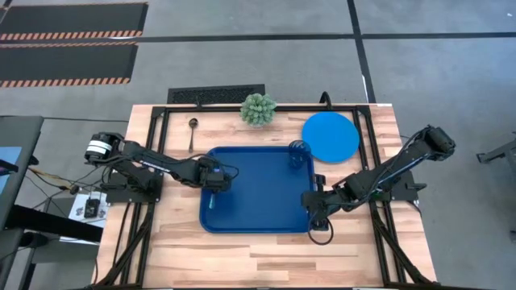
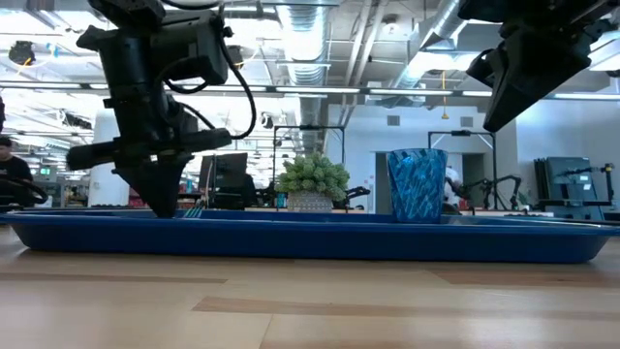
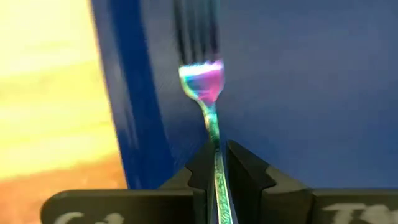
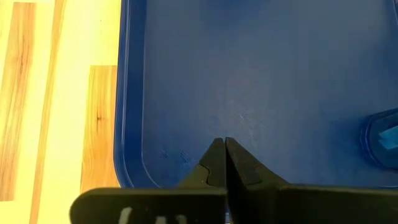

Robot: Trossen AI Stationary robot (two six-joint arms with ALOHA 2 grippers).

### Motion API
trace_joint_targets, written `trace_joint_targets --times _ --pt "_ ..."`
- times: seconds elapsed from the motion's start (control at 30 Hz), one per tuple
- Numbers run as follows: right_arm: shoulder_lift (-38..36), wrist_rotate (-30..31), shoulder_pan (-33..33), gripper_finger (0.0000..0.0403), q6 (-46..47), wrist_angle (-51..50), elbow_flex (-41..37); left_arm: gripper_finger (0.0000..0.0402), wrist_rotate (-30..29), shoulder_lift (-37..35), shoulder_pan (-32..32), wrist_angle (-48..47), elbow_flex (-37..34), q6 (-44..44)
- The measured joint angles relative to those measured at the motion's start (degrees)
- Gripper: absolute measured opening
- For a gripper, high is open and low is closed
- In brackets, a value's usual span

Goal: Pick and place plate/cup/fork/spoon on tray
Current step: Move the fork to the left side of the blue serving tray, then put the blue plate to the right of the fork on the blue serving tray

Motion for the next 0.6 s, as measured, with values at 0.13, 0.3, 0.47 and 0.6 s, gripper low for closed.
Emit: trace_joint_targets --times 0.13,0.3,0.47,0.6 --pt "0.00 0.02 0.00 0.0006 -0.17 -0.02 0.00 0.0027 -4.47 0.00 0.10 -0.14 1.21 11.17" --pt "0.00 0.00 -0.11 0.0006 -1.01 -0.29 0.00 0.0027 -9.57 -0.04 0.17 2.37 2.40 23.37" --pt "0.00 -0.09 -0.10 0.0006 -1.87 -0.66 -0.01 0.0027 -7.59 -0.04 0.25 8.56 2.04 40.68" --pt "0.00 -0.15 0.06 0.0006 -2.46 -0.30 -0.02 0.0008 -3.76 -1.44 1.63 13.75 1.35 53.10"
